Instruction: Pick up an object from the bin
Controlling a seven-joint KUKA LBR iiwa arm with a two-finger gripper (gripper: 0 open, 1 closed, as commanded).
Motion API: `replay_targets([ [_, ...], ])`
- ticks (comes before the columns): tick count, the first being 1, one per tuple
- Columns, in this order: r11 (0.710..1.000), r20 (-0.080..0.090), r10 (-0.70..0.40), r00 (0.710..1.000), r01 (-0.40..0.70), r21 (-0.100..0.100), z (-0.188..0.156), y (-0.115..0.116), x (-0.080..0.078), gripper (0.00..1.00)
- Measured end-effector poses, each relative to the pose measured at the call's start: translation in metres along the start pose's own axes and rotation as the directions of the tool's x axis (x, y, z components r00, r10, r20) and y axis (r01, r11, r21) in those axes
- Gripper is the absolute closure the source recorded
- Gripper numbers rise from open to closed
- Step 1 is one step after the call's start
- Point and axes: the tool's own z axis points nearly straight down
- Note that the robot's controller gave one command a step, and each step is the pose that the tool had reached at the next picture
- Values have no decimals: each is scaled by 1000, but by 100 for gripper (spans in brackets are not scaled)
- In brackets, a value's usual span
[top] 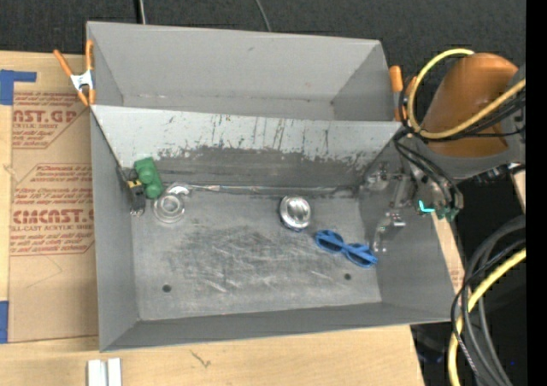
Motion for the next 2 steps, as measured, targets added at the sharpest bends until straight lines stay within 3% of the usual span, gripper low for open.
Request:
replay_targets([
  [1,906,11,423,906,-423,-3,95,28,-1,0],
  [2,907,12,422,906,-422,-3,92,28,-2,100],
])
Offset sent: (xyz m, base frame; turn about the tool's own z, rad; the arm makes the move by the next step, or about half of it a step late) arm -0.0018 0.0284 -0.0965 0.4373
